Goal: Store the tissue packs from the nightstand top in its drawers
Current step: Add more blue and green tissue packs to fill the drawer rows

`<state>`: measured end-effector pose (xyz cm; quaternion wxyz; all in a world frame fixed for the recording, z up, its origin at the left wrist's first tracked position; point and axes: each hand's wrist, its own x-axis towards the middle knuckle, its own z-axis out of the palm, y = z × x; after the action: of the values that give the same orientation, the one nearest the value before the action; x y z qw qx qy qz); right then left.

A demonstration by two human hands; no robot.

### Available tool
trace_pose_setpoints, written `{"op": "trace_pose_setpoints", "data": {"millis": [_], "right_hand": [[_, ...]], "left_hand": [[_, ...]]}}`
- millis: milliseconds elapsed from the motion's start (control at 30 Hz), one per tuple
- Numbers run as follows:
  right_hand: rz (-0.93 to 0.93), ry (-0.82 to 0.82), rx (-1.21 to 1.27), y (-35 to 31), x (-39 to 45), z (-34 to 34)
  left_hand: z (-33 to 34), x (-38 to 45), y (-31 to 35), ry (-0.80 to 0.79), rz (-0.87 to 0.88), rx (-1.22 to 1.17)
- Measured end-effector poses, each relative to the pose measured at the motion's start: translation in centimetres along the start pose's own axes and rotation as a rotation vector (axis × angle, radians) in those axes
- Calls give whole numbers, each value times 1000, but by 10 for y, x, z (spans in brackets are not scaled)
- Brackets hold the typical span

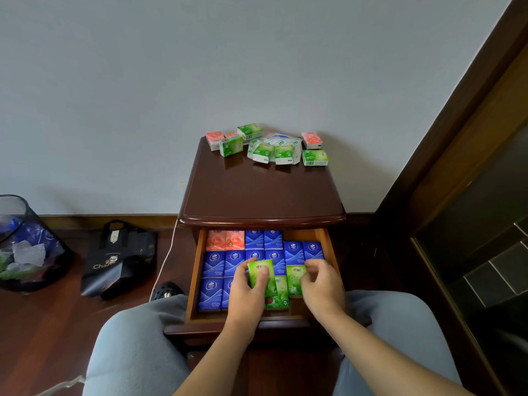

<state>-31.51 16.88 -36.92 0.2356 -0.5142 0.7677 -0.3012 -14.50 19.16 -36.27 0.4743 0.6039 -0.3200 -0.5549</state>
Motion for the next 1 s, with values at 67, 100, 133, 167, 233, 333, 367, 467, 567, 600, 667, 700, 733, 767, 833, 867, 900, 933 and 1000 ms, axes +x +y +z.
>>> {"op": "trace_pose_setpoints", "data": {"millis": [67, 100, 133, 167, 233, 333, 367, 467, 567, 600, 667, 700, 733, 767, 833, 867, 900, 933, 1000], "right_hand": [[-187, -83, 147, -7, -8, -9], [-255, -187, 211, -9, -11, -14], [-310, -299, 250, -11, -15, -20], [-353, -396, 263, -12, -17, -25], [-385, -511, 270, -14, -19, -35], [-415, -481, 282, -17, -14, -48], [-422, -438, 287, -17, -12, -51], [-442, -351, 287, -12, -4, -60], [-552, -218, 34, 6, 8, -68], [-570, -190, -128, 11, 12, -71], [-591, -160, -435, 22, 17, -75], [-598, -164, -548, 26, 19, -75], [-602, -177, -638, 29, 19, -74], [-607, -186, -705, 31, 19, -72], [-608, -188, -782, 28, 19, -67], [-602, -190, -814, 25, 19, -65], [-596, -196, -847, 22, 20, -63], [-588, -206, -871, 19, 21, -62], [-571, -237, -889, 16, 23, -60]], "left_hand": [[0, 1, 3, -28, -79, -53], [1, 1, 7, -65, -136, -135], [3, 2, 10, -118, -192, -234], [5, 2, 14, -178, -237, -334], [12, 3, 21, -271, -291, -485], [28, 1, 28, -353, -376, -507], [33, 0, 30, -371, -406, -492], [46, -2, 28, -347, -406, -325], [45, -6, 16, -203, -65, 311], [41, -7, 7, -170, 102, 568], [33, -8, -8, -173, 359, 986], [31, -10, -13, -184, 428, 1122], [30, -13, -15, -193, 463, 1213], [30, -14, -16, -203, 477, 1282], [33, -14, -16, -237, 482, 1360], [34, -13, -15, -254, 471, 1376], [34, -12, -14, -272, 456, 1381], [34, -12, -14, -291, 434, 1380], [33, -10, -13, -318, 391, 1382]]}}
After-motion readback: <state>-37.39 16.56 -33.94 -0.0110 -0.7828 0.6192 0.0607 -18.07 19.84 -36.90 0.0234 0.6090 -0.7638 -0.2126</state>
